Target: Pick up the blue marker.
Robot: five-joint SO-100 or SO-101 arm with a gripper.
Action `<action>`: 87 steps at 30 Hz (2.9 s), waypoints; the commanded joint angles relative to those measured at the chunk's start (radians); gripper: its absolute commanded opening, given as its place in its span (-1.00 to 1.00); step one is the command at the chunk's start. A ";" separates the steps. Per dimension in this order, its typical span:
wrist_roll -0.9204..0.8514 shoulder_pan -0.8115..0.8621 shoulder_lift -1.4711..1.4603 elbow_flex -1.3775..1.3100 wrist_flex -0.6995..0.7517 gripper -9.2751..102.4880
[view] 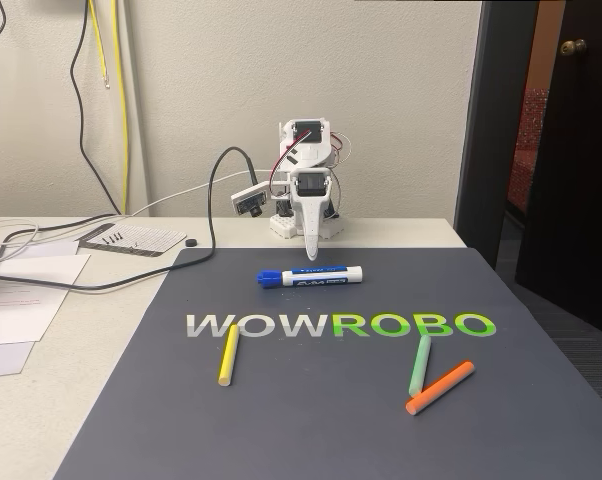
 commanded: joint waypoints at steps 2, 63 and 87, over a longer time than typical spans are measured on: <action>0.000 -0.017 0.058 -0.002 0.000 -0.83; -0.048 0.020 -1.055 -0.629 -0.017 -0.79; -0.017 -0.002 -1.338 -0.825 0.026 -0.50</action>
